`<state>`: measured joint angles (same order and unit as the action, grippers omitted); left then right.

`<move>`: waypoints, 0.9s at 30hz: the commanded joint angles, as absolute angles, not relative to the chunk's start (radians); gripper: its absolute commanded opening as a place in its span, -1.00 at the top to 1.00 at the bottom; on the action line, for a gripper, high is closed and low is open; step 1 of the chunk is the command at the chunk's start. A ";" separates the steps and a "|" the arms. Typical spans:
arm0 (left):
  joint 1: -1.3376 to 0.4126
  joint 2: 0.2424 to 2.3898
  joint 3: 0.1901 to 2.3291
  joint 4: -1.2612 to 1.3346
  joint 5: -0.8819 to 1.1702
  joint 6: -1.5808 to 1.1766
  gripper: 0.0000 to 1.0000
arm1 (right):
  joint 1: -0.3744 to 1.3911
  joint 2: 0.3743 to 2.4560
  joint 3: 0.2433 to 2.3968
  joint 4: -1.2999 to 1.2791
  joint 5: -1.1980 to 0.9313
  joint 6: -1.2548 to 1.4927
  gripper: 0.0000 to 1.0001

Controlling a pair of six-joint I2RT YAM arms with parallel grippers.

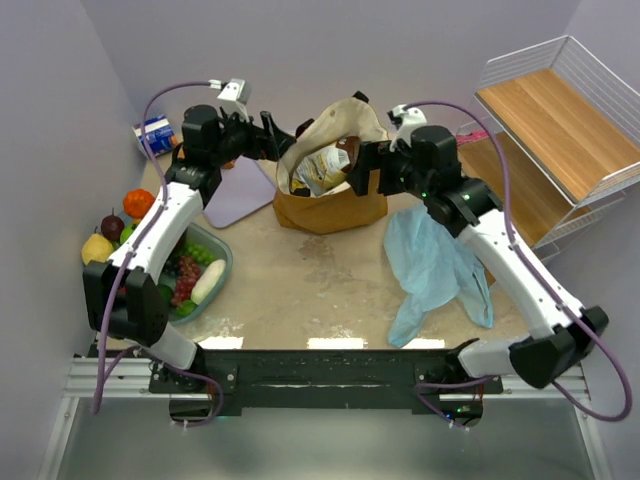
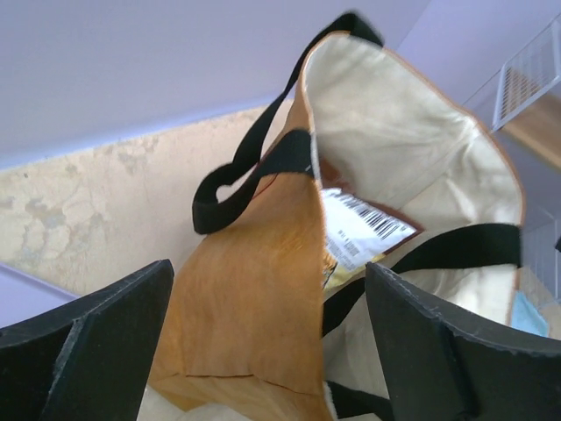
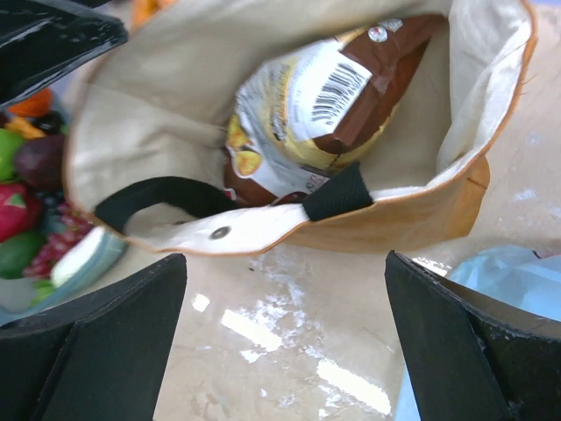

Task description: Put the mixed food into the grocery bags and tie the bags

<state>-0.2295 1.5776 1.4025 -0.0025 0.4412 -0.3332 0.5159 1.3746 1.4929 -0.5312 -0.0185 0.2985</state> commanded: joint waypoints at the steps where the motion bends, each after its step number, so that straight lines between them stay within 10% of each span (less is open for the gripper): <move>1: -0.218 1.470 1.474 0.011 0.420 -0.341 -0.94 | 0.515 1.260 1.477 -0.587 -0.048 0.314 -0.97; 18: -0.212 0.975 0.919 -0.233 0.253 -0.250 -1.00 | 0.515 1.187 1.191 -0.905 0.331 0.472 -0.91; 27: -0.215 0.724 0.598 -0.141 0.276 -0.333 -1.00 | 0.546 1.189 1.039 -0.923 0.179 0.549 -0.81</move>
